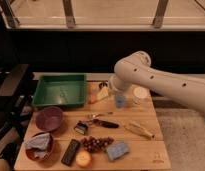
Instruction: Place fork in purple bowl
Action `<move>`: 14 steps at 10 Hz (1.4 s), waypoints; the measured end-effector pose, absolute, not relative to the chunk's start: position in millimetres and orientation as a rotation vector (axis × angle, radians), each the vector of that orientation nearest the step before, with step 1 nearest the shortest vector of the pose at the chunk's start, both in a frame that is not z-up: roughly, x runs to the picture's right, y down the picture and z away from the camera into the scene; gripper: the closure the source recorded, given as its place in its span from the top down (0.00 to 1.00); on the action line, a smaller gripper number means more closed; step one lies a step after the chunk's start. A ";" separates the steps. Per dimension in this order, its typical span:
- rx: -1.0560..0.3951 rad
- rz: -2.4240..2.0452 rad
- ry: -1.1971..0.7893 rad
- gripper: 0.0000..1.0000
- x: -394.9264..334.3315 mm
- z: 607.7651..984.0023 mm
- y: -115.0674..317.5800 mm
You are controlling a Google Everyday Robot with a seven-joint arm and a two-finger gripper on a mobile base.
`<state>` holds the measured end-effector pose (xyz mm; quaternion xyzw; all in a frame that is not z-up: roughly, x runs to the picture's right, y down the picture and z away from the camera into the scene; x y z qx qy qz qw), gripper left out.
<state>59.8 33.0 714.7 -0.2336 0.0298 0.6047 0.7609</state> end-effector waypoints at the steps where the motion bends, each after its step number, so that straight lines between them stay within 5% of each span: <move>1: -0.485 1.260 0.020 0.80 55.3 726.5 33.8; 14: -0.530 0.908 0.052 0.80 34.0 790.9 60.3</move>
